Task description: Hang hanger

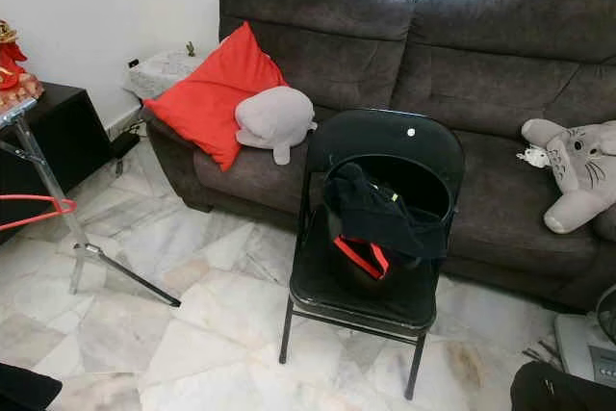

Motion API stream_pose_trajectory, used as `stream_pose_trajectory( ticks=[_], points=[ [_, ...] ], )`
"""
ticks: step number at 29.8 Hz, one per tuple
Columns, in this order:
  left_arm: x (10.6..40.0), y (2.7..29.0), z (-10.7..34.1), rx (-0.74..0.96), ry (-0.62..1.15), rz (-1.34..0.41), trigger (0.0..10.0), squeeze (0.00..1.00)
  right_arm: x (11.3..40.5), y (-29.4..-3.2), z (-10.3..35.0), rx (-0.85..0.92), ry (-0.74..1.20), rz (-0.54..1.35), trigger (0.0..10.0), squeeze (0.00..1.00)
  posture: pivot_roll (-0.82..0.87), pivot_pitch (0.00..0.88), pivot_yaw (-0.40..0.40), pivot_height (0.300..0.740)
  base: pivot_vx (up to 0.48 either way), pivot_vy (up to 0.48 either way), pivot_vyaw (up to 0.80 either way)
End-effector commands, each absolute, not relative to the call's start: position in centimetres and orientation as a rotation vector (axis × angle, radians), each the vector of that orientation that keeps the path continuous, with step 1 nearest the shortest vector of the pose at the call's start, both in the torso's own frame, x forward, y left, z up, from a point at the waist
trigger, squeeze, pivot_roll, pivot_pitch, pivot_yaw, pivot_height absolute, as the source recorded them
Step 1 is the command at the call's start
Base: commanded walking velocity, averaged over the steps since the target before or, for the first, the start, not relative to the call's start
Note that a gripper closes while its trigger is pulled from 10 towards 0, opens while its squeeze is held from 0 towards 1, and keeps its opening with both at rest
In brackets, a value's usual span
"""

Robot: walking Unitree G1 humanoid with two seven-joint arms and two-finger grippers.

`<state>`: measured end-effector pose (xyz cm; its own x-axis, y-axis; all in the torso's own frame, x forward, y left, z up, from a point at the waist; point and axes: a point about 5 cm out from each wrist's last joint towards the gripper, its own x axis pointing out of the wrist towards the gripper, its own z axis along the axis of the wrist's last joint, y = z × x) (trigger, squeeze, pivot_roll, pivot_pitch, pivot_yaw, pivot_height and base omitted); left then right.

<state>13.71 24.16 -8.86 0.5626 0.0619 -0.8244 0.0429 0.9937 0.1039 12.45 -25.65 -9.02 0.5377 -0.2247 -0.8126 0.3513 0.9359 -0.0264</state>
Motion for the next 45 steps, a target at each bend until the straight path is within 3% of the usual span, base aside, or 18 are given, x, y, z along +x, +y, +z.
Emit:
stream_pose_trajectory(
  ticks=[1, 22, 45],
  points=[
    [13.7, 24.1, -8.9, 0.127, 0.982, -0.004, 10.0, 0.00, 12.3, -25.9, -9.0, 0.155, 0.944, -0.360, 10.0, 0.00, 0.01, 0.000, -0.019, 0.740, 0.244, 0.000, -0.77],
    [11.7, 25.8, -9.0, 0.123, 1.032, 0.021, 10.0, 0.00, 12.6, -25.7, -9.0, 0.153, 0.937, -0.349, 10.0, 0.00, 0.02, 0.000, -0.007, 0.740, 0.251, 0.000, -0.07],
    [13.0, 22.9, -9.6, 0.145, 1.047, -0.029, 10.0, 0.00, 13.0, -26.2, -8.3, 0.163, 0.793, -0.459, 10.0, 0.00, 0.00, 0.000, -0.002, 0.740, 0.053, 0.000, 0.00]
  ],
)
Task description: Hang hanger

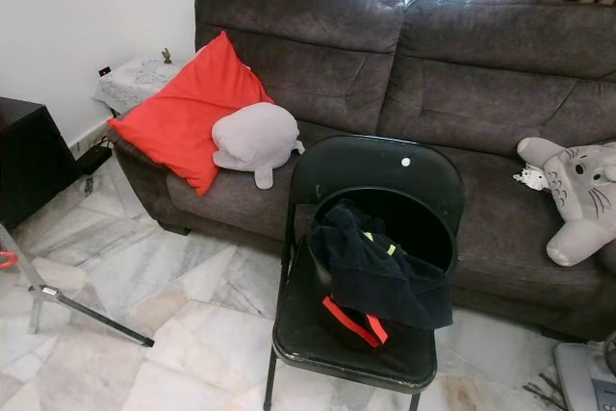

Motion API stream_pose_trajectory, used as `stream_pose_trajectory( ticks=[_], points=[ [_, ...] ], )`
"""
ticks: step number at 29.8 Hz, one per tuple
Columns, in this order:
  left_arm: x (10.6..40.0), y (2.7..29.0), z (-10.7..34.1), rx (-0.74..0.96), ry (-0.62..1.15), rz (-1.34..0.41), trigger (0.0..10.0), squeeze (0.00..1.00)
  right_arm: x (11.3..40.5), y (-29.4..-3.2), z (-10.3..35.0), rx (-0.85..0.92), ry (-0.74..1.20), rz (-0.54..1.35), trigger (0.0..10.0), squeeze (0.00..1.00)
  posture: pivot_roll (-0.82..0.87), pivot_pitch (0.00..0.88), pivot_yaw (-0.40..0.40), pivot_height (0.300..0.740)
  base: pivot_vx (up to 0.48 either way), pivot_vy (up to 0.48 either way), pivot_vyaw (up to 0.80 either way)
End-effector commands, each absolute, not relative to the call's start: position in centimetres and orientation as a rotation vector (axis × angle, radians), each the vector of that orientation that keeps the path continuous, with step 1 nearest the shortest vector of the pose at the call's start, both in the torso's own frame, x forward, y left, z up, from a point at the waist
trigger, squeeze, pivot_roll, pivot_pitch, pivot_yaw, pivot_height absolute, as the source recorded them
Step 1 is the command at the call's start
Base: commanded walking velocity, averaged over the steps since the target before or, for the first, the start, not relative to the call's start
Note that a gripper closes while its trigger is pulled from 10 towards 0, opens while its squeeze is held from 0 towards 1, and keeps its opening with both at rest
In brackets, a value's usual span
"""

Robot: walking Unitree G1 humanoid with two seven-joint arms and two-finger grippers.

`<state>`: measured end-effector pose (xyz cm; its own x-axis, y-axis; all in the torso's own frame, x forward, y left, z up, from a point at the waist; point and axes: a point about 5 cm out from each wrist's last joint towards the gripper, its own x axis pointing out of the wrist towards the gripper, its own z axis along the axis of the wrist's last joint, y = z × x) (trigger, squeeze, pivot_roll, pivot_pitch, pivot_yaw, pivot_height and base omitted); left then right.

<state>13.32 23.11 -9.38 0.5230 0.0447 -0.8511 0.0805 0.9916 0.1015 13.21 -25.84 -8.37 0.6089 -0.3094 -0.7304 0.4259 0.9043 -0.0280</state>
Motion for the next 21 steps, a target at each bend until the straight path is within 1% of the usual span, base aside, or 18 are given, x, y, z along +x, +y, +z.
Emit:
stream_pose_trajectory(
  ticks=[1, 3, 4, 5, 6, 7, 9, 10, 13, 16, 18, 21],
  points=[
    [12.7, 23.3, -9.6, 0.147, 1.050, -0.025, 10.0, 0.00, 13.0, -26.3, -8.2, 0.143, 0.774, -0.467, 10.0, 0.00, -0.01, 0.000, -0.001, 0.740, 0.000, 0.000, 0.00],
    [12.4, 23.8, -9.5, 0.150, 1.054, -0.020, 10.0, 0.00, 13.0, -26.4, -8.0, 0.118, 0.761, -0.465, 10.0, 0.00, -0.02, 0.000, 0.001, 0.740, 0.000, 0.000, 0.00],
    [12.2, 24.1, -9.5, 0.152, 1.058, -0.018, 10.0, 0.00, 15.6, -25.5, -6.6, 0.042, 0.605, -0.437, 10.0, 0.00, -0.03, 0.000, 0.002, 0.740, 0.000, 0.000, 0.00],
    [12.1, 24.4, -9.5, 0.155, 1.063, -0.017, 10.0, 0.00, 17.6, -24.7, -4.9, -0.006, 0.460, -0.423, 10.0, 0.00, -0.03, 0.000, 0.002, 0.740, 0.000, 0.000, 0.00],
    [11.9, 24.7, -9.4, 0.161, 1.067, -0.019, 10.0, 0.00, 18.8, -24.0, -3.6, -0.044, 0.351, -0.417, 10.0, 0.00, -0.03, 0.000, 0.001, 0.740, 0.000, 0.000, 0.00],
    [11.9, 24.8, -9.4, 0.164, 1.069, -0.021, 10.0, 0.00, 19.3, -23.6, -2.8, -0.061, 0.290, -0.417, 10.0, 0.00, -0.03, 0.000, 0.001, 0.740, 0.000, 0.000, 0.00],
    [11.8, 25.0, -9.3, 0.167, 1.068, -0.020, 10.0, 0.00, 19.5, -23.7, -1.8, -0.118, 0.232, -0.398, 10.0, 0.00, -0.03, 0.000, -0.001, 0.740, 0.000, 0.000, 0.00],
    [11.8, 25.4, -9.2, 0.170, 1.067, -0.015, 10.0, 0.00, 19.6, -23.9, -1.1, -0.173, 0.189, -0.367, 10.0, 0.00, -0.03, 0.000, -0.003, 0.740, 0.000, 0.000, 0.00],
    [11.3, 26.4, -9.0, 0.172, 1.069, -0.004, 10.0, 0.00, 20.0, -24.3, 0.4, -0.218, 0.119, -0.355, 10.0, 0.00, -0.03, 0.000, -0.006, 0.740, 0.000, 0.000, 0.00],
    [11.0, 26.8, -9.0, 0.173, 1.073, -0.001, 10.0, 0.00, 19.9, -24.5, 0.8, -0.233, 0.101, -0.361, 10.0, 0.00, -0.03, 0.000, -0.006, 0.740, 0.000, 0.000, 0.00],
    [10.3, 27.2, -9.0, 0.176, 1.084, -0.001, 10.0, 0.00, 19.0, -24.4, 1.3, -0.266, 0.097, -0.393, 10.0, 0.00, -0.03, 0.000, -0.007, 0.740, 0.000, 0.000, 0.00],
    [8.7, 28.4, -8.9, 0.181, 1.111, 0.007, 10.0, 0.00, 18.3, -23.7, 1.1, -0.377, 0.143, -0.335, 10.0, 0.00, -0.04, 0.000, -0.007, 0.740, 0.000, 0.000, 0.00]
  ],
)
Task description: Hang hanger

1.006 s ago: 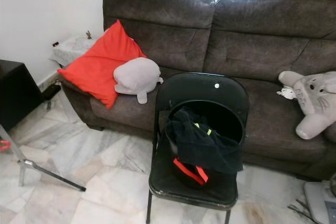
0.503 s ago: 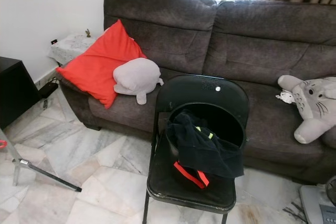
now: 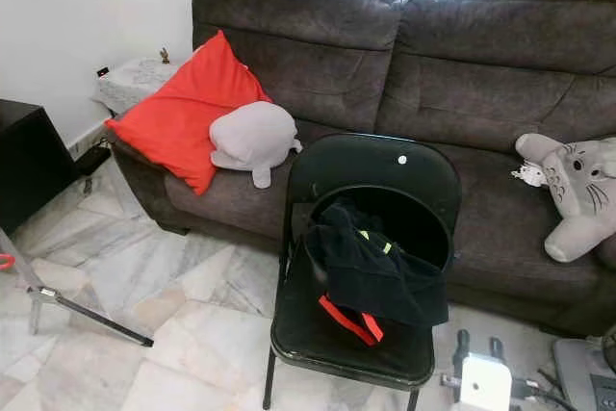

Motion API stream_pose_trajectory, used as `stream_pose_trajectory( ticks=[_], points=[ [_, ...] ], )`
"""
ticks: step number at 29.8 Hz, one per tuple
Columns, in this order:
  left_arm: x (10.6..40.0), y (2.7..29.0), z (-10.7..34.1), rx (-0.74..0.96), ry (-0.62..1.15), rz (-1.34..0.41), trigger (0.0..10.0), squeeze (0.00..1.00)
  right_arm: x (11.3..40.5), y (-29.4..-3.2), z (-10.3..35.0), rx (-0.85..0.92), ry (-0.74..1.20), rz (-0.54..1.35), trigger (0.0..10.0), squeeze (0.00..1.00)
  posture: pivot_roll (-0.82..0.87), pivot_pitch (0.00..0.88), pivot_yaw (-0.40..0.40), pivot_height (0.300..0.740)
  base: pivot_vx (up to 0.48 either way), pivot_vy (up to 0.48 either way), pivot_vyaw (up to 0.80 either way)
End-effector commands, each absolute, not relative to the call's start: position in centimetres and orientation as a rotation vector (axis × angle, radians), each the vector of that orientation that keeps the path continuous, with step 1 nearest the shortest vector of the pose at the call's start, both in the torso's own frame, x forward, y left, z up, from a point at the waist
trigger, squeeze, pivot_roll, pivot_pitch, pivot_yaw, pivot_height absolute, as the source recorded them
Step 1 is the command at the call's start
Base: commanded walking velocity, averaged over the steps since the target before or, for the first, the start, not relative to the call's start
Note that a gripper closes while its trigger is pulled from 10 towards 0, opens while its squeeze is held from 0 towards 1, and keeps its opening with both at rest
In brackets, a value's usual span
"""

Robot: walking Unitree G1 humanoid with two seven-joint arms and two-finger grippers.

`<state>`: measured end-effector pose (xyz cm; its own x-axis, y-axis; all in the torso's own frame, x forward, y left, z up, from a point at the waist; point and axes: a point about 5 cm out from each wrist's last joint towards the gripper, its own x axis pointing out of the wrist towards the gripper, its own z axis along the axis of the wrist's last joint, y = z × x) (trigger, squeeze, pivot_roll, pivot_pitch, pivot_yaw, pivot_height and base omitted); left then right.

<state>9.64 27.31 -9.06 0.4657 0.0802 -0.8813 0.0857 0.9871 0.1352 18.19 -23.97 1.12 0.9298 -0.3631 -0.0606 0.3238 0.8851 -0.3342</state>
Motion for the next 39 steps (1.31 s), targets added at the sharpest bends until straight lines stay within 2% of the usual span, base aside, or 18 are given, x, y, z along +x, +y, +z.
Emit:
stream_pose_trajectory(
  ticks=[1, 3, 7, 8, 13, 14, 15, 21, 24, 31, 39],
  points=[
    [8.6, 28.6, -8.8, 0.181, 1.113, 0.010, 10.0, 0.00, 18.3, -23.7, 1.0, -0.386, 0.149, -0.325, 10.0, 0.00, -0.04, 0.000, -0.007, 0.740, 0.000, 0.000, 0.00],
    [8.0, 29.3, -8.7, 0.183, 1.121, 0.013, 10.0, 0.00, 18.5, -23.9, 0.5, -0.471, 0.218, -0.286, 10.0, 0.00, -0.04, 0.000, -0.009, 0.740, 0.000, 0.000, 0.00],
    [7.5, 29.8, -8.5, 0.183, 1.125, 0.019, 10.0, 0.00, 19.2, -24.3, 0.4, -0.523, 0.236, -0.255, 10.0, 0.00, -0.03, 0.000, -0.013, 0.740, 0.000, 0.000, 0.00],
    [7.4, 29.9, -8.5, 0.184, 1.128, 0.022, 10.0, 0.00, 19.5, -24.4, 0.5, -0.549, 0.238, -0.242, 10.0, 1.00, -0.03, 0.000, -0.013, 0.740, 0.000, 0.000, 0.00],
    [8.0, 29.4, -8.6, 0.182, 1.130, 0.021, 10.0, 0.00, 20.9, -25.0, 1.3, -0.721, 0.253, -0.205, 10.0, 1.00, -0.03, 0.000, -0.015, 0.740, 0.000, 0.000, 0.00],
    [8.0, 29.3, -8.7, 0.181, 1.130, 0.020, 10.0, 0.00, 21.2, -25.2, 1.4, -0.737, 0.258, -0.198, 10.0, 0.72, -0.03, 0.000, -0.015, 0.740, 0.000, 0.000, 0.00],
    [8.0, 29.2, -8.7, 0.178, 1.130, 0.017, 10.0, 0.00, 21.6, -25.3, 1.4, -0.764, 0.274, -0.189, 10.0, 0.00, -0.03, 0.000, -0.015, 0.740, 0.000, 0.000, 0.00],
    [7.6, 29.6, -8.6, 0.169, 1.123, 0.019, 10.0, 0.00, 22.7, -25.3, 1.7, -0.835, 0.256, -0.140, 10.0, 0.00, -0.03, 0.000, -0.015, 0.740, 0.000, 0.000, 0.00],
    [8.2, 29.2, -8.6, 0.167, 1.112, 0.011, 10.0, 0.00, 23.2, -25.0, 1.7, -0.871, 0.250, -0.107, 10.0, 0.00, -0.02, 0.000, -0.014, 0.740, 0.000, 0.000, 0.00],
    [8.7, 29.4, -8.4, 0.163, 1.103, 0.007, 10.0, 0.00, 24.3, -23.8, 1.7, -0.866, 0.235, -0.008, 10.0, 0.00, -0.03, 0.000, -0.011, 0.740, 0.000, 0.000, 0.00],
    [8.9, 29.5, -8.3, 0.162, 1.094, 0.006, 10.0, 0.00, 25.2, -24.4, 2.9, -0.881, 0.177, -0.076, 10.0, 0.00, -0.03, 0.000, -0.012, 0.740, 0.000, 0.000, 0.00]
  ],
)
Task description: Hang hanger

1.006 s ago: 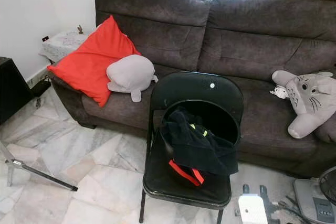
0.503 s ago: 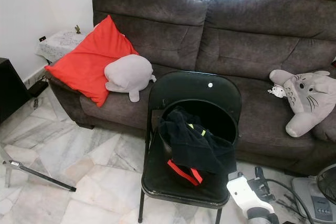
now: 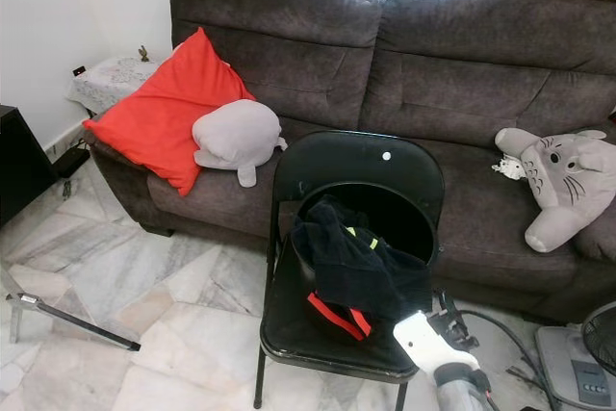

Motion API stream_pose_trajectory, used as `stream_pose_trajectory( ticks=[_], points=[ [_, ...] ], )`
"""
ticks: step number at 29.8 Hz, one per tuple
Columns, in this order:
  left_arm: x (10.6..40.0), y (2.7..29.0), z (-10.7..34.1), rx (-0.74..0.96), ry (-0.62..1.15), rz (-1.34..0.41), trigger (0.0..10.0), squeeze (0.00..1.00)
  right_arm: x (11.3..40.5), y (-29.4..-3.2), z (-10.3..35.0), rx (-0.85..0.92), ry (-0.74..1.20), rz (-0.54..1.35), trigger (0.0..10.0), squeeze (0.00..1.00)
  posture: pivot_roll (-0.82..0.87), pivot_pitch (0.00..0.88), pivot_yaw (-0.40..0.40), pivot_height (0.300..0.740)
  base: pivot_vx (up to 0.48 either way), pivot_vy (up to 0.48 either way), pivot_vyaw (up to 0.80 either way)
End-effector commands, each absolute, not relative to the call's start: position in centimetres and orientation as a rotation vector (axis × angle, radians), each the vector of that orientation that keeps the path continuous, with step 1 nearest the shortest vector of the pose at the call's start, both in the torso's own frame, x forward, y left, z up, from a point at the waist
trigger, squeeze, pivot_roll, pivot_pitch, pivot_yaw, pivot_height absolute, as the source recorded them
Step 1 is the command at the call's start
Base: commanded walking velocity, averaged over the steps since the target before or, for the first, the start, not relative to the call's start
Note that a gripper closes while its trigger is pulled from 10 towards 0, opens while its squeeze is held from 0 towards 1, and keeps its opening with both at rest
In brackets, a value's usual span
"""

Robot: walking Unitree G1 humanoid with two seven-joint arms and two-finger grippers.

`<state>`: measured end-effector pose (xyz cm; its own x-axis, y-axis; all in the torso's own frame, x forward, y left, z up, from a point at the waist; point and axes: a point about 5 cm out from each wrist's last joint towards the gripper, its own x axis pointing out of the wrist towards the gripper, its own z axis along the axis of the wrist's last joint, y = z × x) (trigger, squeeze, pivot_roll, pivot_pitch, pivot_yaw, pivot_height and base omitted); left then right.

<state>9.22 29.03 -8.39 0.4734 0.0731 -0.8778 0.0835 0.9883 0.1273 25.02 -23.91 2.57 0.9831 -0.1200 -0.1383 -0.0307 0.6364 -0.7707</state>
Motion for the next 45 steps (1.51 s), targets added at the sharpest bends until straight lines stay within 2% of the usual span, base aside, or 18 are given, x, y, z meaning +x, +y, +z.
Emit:
stream_pose_trajectory(
  ticks=[1, 8, 11, 13, 27, 32, 41, 45],
  points=[
    [8.9, 29.5, -8.3, 0.162, 1.093, 0.005, 10.0, 0.00, 25.2, -24.5, 3.0, -0.882, 0.175, -0.083, 10.0, 0.00, -0.03, 0.000, -0.012, 0.740, 0.000, 0.000, 0.00],
    [9.0, 29.4, -8.3, 0.157, 1.088, -0.004, 10.0, 0.00, 25.7, -24.9, 3.4, -0.897, 0.159, -0.112, 10.0, 0.00, -0.03, 0.000, -0.015, 0.740, 0.000, 0.000, 0.00],
    [9.0, 29.4, -8.3, 0.155, 1.089, -0.005, 10.0, 0.00, 25.8, -25.5, 2.2, -0.909, 0.293, -0.112, 10.0, 0.00, -0.03, 0.000, -0.015, 0.740, 0.000, 0.000, 0.00],
    [9.0, 29.3, -8.3, 0.155, 1.089, -0.007, 10.0, 0.00, 25.9, -25.4, 1.9, -0.903, 0.306, -0.104, 10.0, 0.00, -0.02, 0.000, -0.015, 0.740, 0.000, 0.000, 0.00],
    [9.2, 29.4, -8.3, 0.154, 1.086, -0.005, 10.0, 0.00, 28.0, -23.4, 4.5, -0.859, 0.098, -0.053, 10.0, 0.00, -0.02, 0.000, -0.016, 0.740, 0.000, 0.000, 0.00],
    [9.2, 29.3, -8.3, 0.153, 1.086, -0.008, 10.0, 0.00, 28.1, -23.4, 4.2, -0.878, 0.128, -0.061, 10.0, 0.00, -0.02, 0.000, -0.016, 0.740, 0.000, 0.000, 0.00],
    [9.3, 29.4, -8.2, 0.156, 1.085, -0.013, 10.0, 0.00, 29.0, -24.8, 4.3, -0.700, 0.233, -0.232, 10.0, 0.00, -0.02, 0.000, -0.014, 0.740, 0.000, 0.000, 0.00],
    [9.4, 29.3, -8.2, 0.158, 1.084, -0.015, 10.0, 0.00, 29.8, -23.7, 5.7, -0.655, 0.109, -0.193, 10.0, 0.00, -0.02, 0.000, -0.012, 0.740, 0.000, 0.000, 0.00]
  ],
)
